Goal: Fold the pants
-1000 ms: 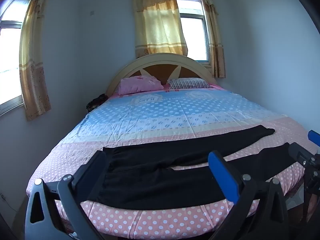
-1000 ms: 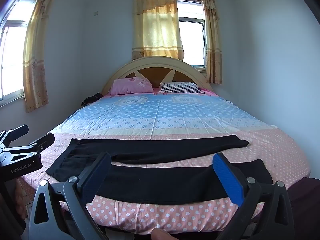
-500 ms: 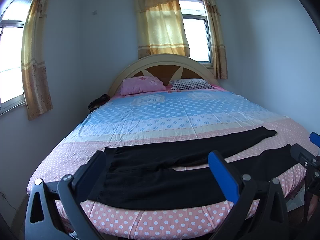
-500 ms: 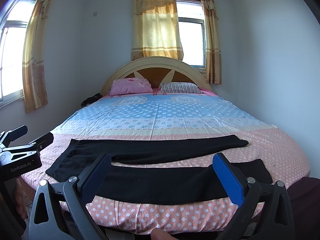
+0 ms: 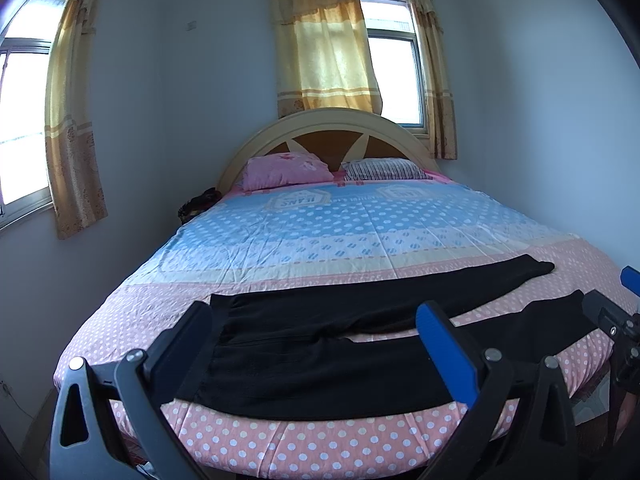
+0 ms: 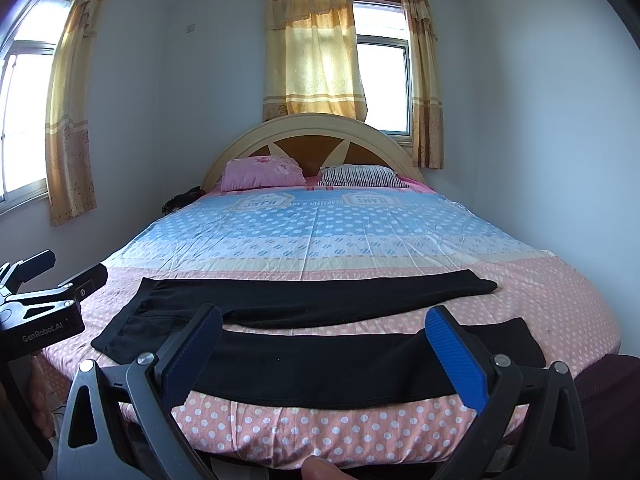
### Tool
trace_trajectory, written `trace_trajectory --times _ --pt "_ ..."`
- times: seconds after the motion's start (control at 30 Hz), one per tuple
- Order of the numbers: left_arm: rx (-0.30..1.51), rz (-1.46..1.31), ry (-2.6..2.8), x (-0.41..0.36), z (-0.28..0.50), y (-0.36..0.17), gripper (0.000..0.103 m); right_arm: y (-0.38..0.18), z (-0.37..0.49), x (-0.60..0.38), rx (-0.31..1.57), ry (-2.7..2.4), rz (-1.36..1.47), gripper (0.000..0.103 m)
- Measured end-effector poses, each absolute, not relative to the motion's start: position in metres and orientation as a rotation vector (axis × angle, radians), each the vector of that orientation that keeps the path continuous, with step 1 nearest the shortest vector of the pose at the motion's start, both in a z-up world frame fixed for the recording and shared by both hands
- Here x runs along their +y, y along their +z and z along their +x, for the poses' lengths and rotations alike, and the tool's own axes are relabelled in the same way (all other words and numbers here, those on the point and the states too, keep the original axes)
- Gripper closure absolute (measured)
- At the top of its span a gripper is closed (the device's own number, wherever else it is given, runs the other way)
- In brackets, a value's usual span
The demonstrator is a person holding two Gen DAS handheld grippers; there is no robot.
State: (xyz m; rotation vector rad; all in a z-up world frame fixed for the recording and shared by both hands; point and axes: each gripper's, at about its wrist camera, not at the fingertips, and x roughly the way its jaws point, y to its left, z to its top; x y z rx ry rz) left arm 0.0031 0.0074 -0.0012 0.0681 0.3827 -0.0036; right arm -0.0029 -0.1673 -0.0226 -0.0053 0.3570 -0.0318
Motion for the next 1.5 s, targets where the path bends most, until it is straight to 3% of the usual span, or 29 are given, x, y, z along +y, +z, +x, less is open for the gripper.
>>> trace_trajectory --times 1.5 --pt "0.387 0.072 0.005 0.010 0.007 -0.007 0.000 -0.034 0.003 -0.165 0.387 -0.055 -0.024 0.001"
